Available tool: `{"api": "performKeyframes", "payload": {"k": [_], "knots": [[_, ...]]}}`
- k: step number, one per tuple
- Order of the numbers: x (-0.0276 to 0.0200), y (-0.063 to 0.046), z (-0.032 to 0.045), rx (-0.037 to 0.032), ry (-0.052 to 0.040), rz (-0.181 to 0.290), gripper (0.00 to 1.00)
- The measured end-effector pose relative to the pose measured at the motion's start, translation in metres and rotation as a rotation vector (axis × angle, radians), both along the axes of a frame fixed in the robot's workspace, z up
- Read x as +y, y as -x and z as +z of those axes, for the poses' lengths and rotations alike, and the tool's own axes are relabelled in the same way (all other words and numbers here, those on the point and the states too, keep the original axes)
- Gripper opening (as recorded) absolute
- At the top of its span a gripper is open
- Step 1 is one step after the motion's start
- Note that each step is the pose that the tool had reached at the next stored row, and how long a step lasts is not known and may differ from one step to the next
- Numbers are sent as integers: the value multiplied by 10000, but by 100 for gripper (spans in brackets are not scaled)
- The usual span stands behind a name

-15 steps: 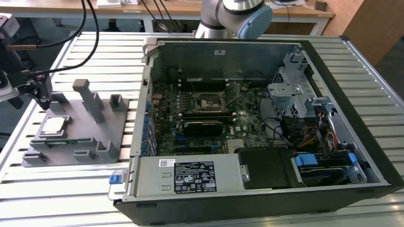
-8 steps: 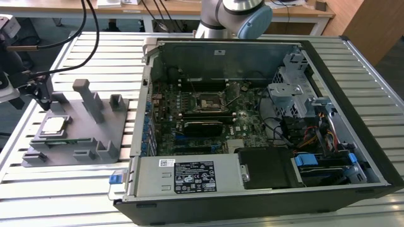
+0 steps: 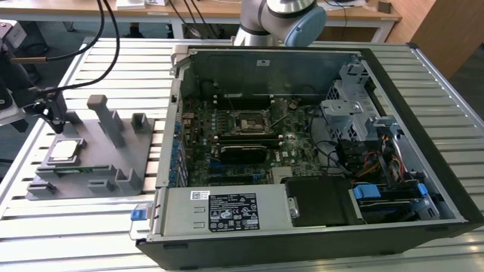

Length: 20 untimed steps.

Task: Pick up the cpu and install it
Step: 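Pick up the cpu and move it towards the insertion slot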

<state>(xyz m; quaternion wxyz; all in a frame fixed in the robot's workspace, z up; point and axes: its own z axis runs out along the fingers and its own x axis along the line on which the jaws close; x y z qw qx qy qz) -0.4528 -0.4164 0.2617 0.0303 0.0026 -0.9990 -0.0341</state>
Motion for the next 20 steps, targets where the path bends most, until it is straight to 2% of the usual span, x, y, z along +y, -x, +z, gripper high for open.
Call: {"api": "performKeyframes", "payload": {"k": [7,11,20], "knots": [[0,-1,-91,-19,0,92,66],[0,0,-137,-110,1,104,66],[0,0,-183,-114,1,105,66]]}}
